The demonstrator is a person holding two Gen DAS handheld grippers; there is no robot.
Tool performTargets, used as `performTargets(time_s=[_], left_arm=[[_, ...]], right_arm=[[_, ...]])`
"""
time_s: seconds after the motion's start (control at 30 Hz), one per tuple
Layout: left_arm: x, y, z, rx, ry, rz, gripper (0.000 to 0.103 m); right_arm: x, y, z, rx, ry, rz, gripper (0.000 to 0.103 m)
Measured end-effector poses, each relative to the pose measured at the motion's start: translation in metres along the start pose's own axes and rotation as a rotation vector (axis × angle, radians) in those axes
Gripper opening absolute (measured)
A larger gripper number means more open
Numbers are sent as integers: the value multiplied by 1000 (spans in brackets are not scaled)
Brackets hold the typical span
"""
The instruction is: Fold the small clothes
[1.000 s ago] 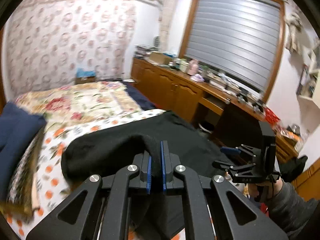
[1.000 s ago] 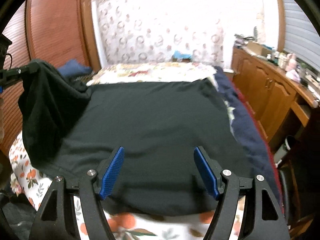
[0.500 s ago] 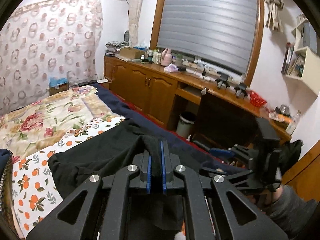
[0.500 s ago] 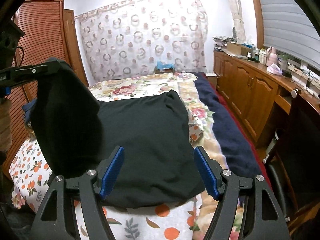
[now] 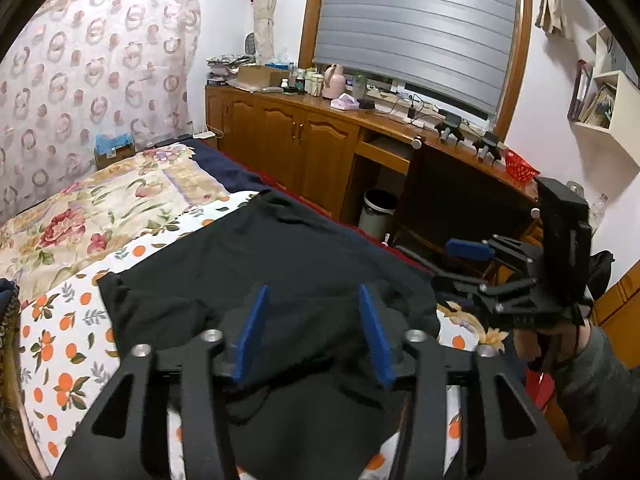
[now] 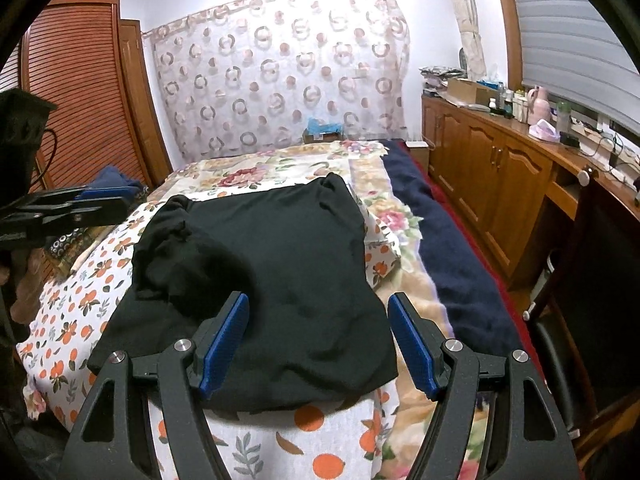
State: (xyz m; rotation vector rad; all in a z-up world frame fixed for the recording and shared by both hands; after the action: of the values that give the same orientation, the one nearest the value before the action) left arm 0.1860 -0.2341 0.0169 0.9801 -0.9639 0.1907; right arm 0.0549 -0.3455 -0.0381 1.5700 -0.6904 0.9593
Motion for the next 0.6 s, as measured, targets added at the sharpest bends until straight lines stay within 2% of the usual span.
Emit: performTargets(time_s=[0.03,0.07,0.23,0.43,0.6], left_arm=[[-1,3,-5,4,6,11,76],[-1,6,-12,12,13,23,80],[-7,10,-54,92,46,29,80],[-22,0,-102,177,82,-15,80],[-41,-14,-127,190,112,-72,80]], right_arm=[[1,-3,1,1,3,-1,74],[3,-5,1,0,6,-2,74],[12,-25,-2,28,15,-13,74],[19,-59,-20,78,58,-67,74],[23,-78,-25,109,90,-124,74]])
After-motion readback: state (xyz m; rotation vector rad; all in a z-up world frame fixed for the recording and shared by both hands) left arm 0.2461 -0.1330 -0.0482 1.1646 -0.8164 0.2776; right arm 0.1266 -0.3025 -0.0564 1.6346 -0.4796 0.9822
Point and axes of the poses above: each gripper's, at about its wrist camera, not at the fingertips, and y roughly against the way its jaws point, z to its right, x to its top, the point moved 4 cm from there along -y, roughly the way its jaws point, and after that the axes turned 4 degrees about y, right-handed, at the moved point
